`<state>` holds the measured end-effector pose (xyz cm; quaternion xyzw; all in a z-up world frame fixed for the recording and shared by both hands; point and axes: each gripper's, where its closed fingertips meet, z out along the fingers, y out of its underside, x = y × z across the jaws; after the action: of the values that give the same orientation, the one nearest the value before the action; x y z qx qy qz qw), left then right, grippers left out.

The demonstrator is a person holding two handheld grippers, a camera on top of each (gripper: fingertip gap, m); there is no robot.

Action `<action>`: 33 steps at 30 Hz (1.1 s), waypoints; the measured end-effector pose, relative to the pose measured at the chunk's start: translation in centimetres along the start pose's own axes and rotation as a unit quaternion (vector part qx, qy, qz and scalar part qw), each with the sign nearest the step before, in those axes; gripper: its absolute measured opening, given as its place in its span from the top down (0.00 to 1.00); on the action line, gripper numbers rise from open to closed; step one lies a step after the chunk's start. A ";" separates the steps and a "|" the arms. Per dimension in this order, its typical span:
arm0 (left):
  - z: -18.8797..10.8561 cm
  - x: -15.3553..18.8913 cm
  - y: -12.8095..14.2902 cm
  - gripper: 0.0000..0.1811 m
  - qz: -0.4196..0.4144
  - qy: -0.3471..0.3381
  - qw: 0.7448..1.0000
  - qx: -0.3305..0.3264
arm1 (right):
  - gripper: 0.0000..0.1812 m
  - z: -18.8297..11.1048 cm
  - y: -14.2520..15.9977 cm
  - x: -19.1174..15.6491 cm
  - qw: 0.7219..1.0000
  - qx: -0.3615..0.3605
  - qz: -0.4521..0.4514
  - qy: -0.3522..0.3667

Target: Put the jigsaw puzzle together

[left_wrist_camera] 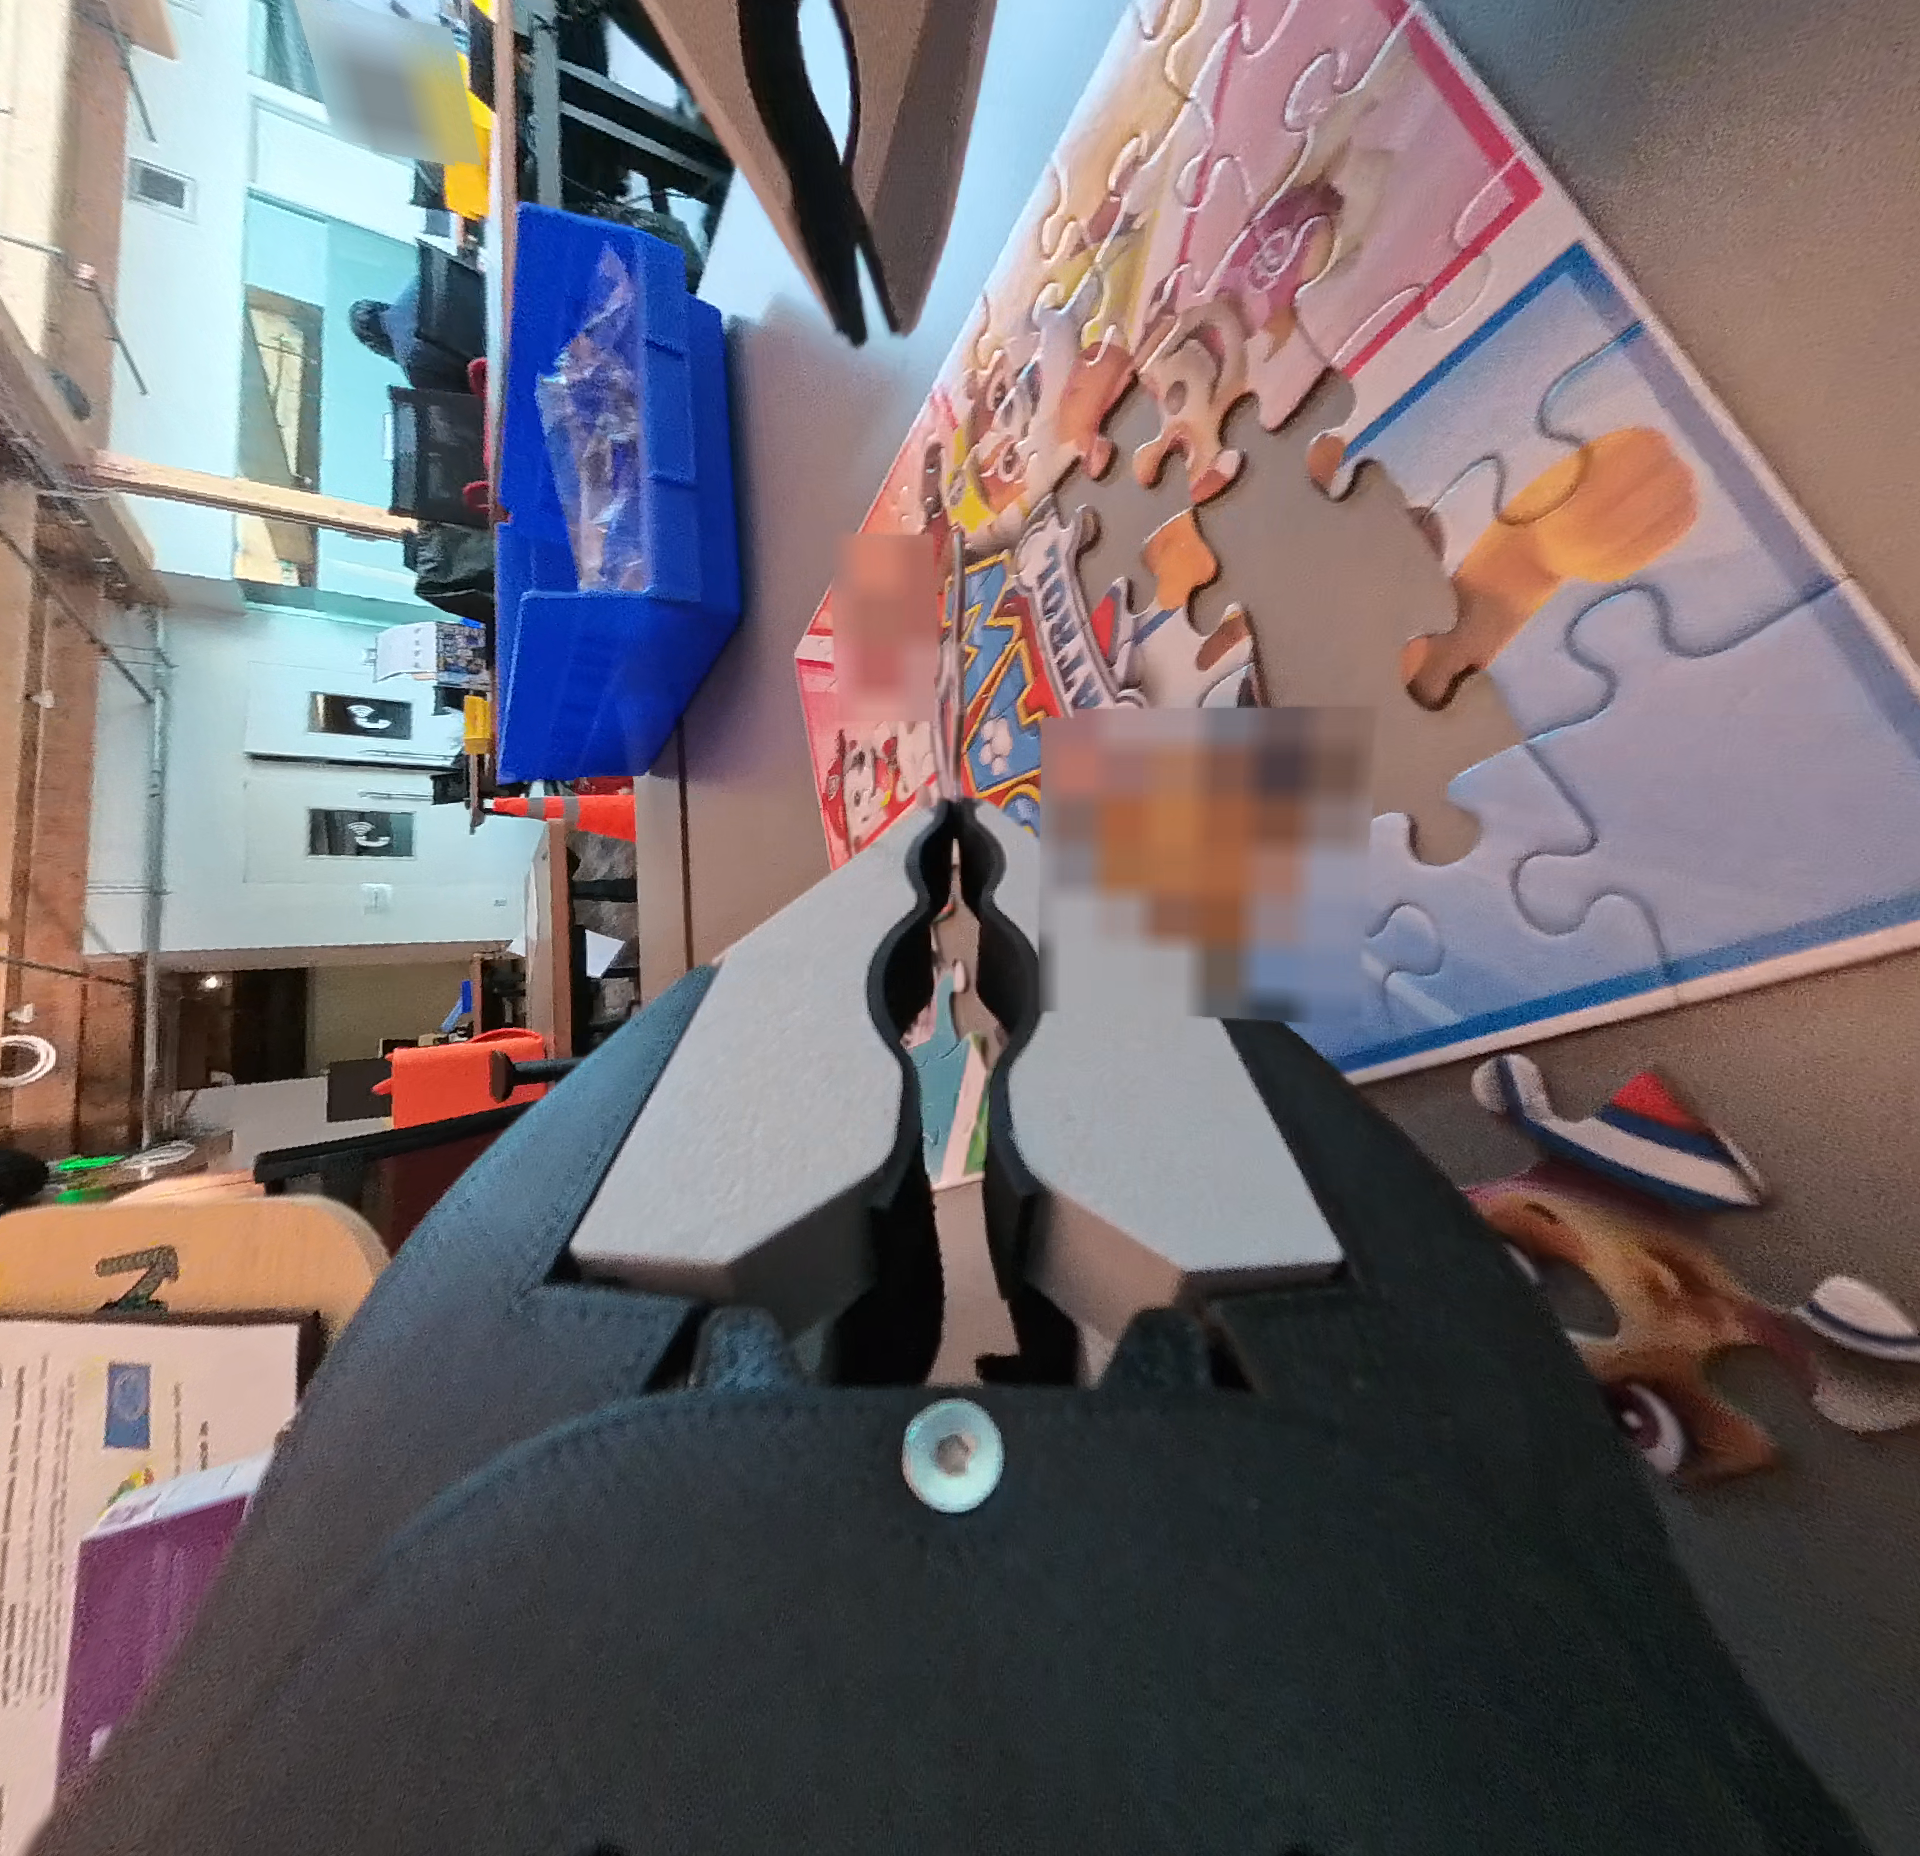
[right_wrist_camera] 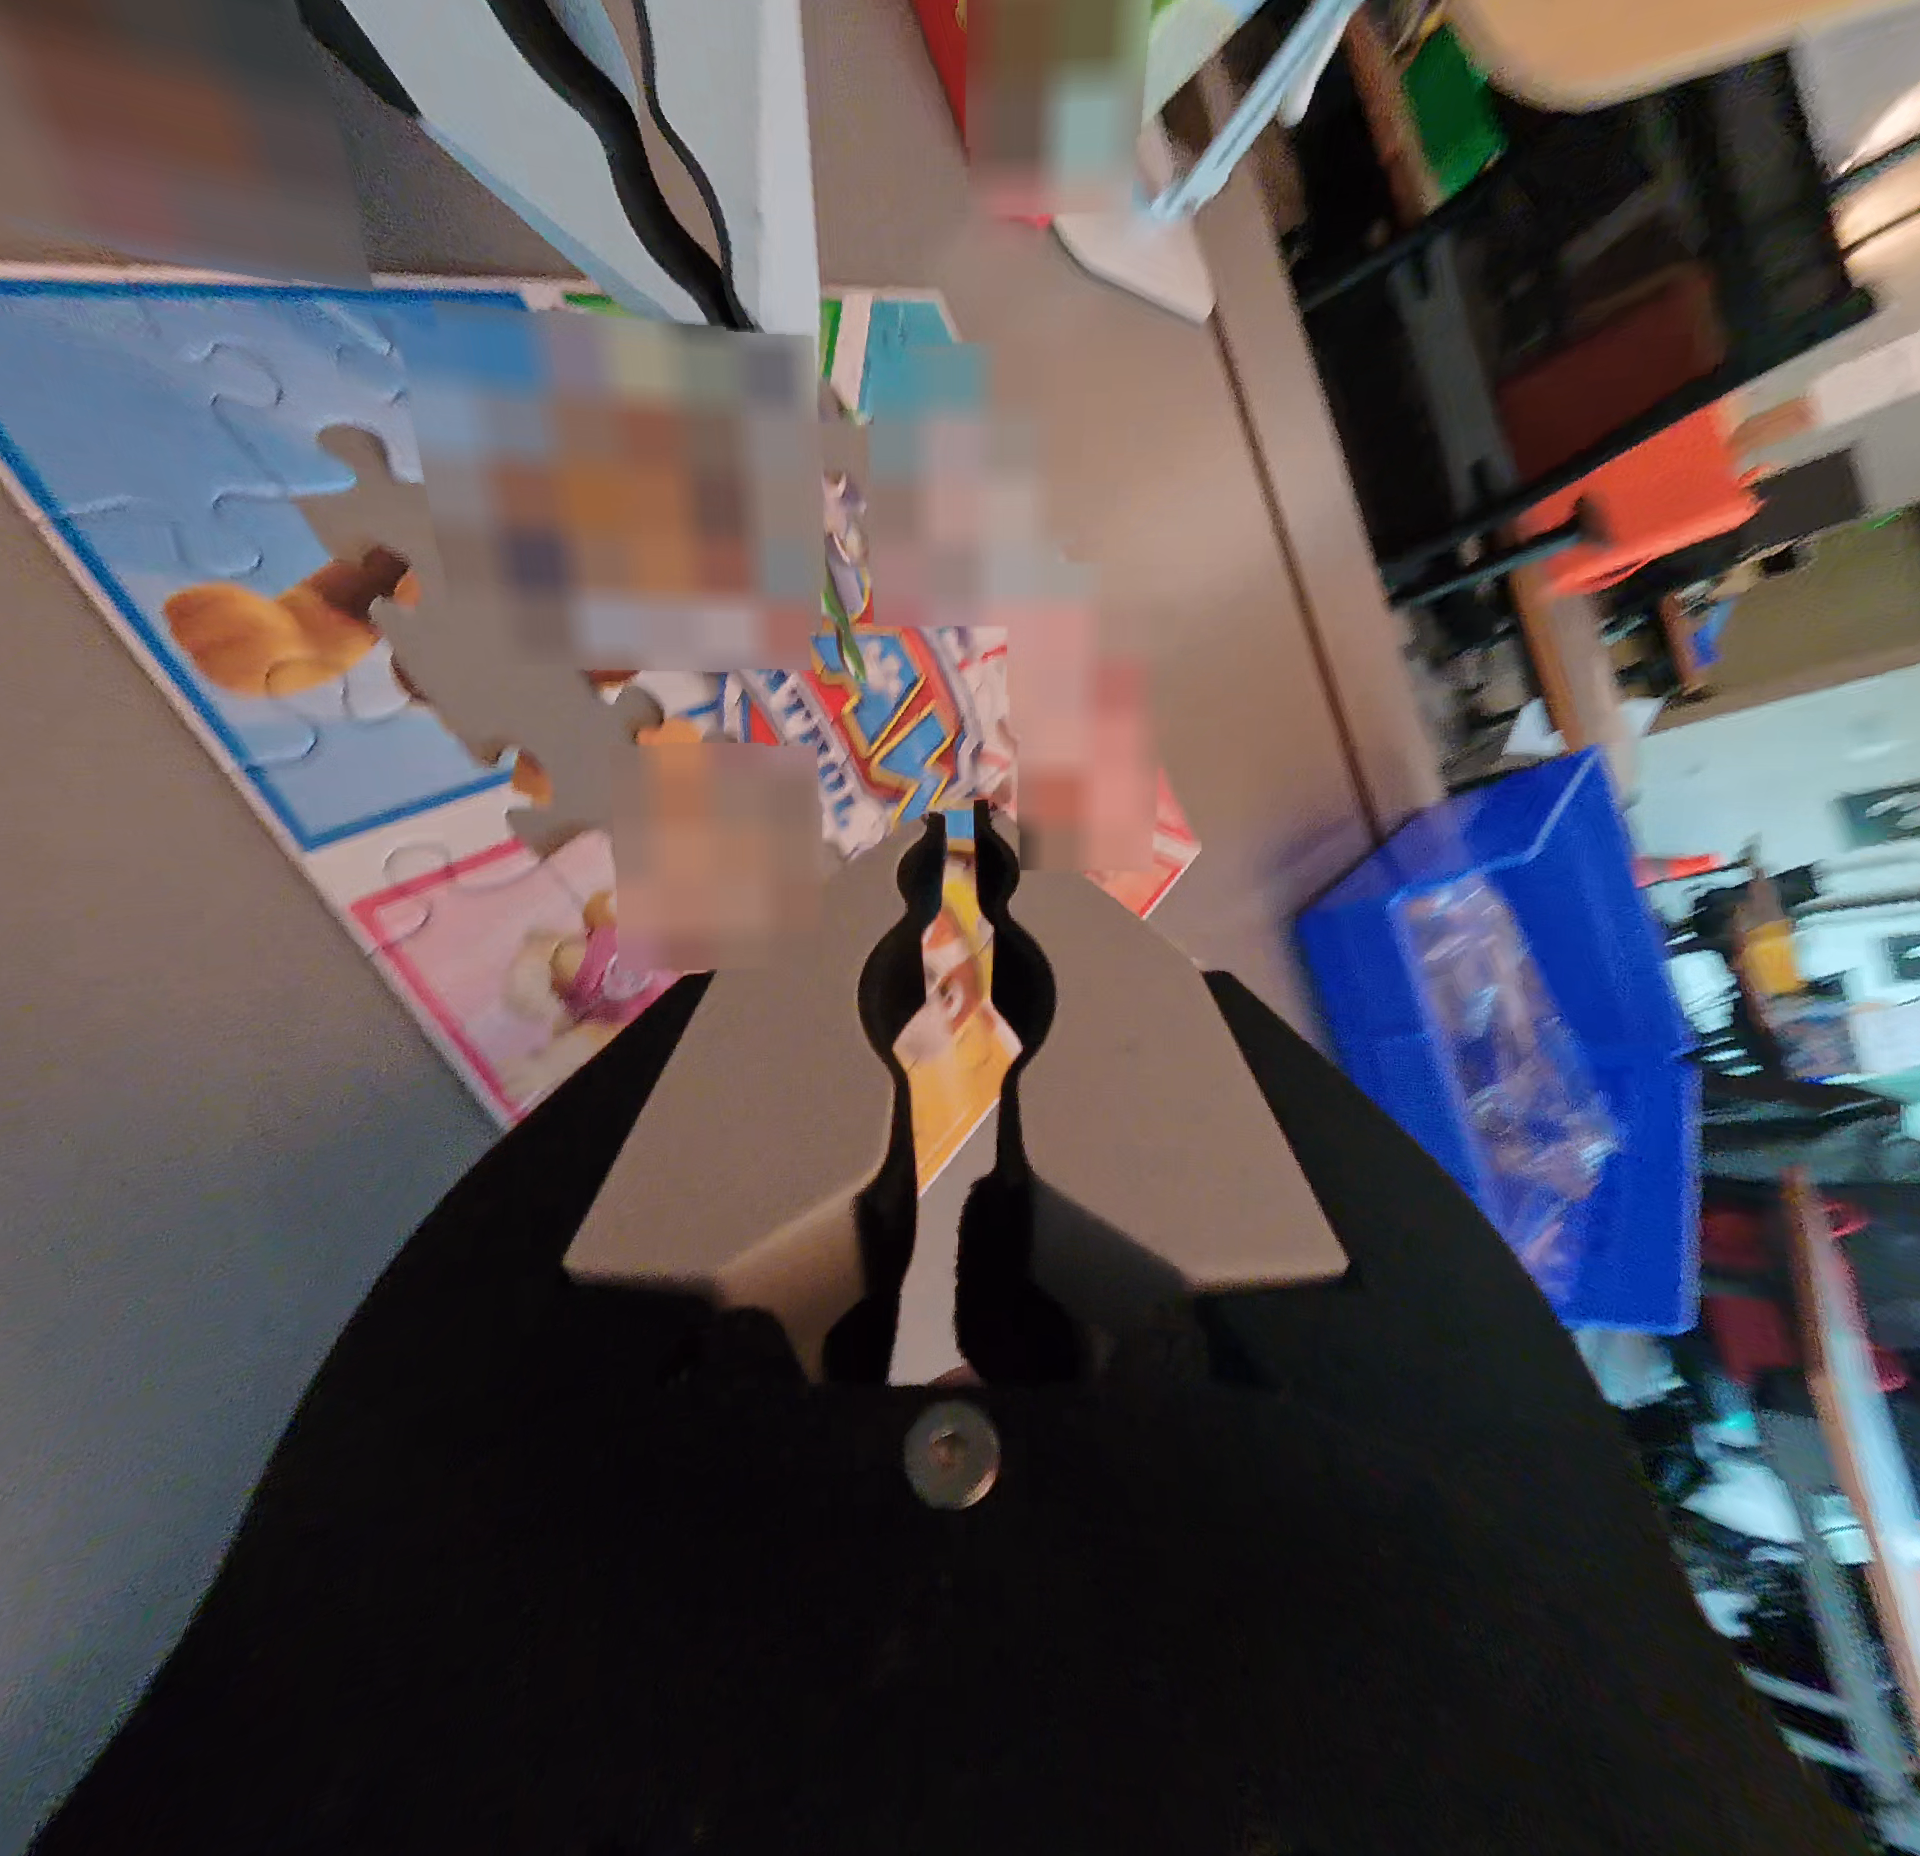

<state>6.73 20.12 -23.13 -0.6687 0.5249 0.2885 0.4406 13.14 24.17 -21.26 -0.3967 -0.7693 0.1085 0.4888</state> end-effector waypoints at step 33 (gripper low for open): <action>1.4 3.9 -0.7 0.94 -0.084 0.157 0.984 -0.026 | 1.00 2.9 3.5 -3.2 0.979 -0.102 -0.172 0.036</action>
<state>8.57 19.70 -26.88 -0.7584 0.5222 0.1555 0.3577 13.15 24.81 -26.73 -0.3097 -0.8147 -0.0704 0.4851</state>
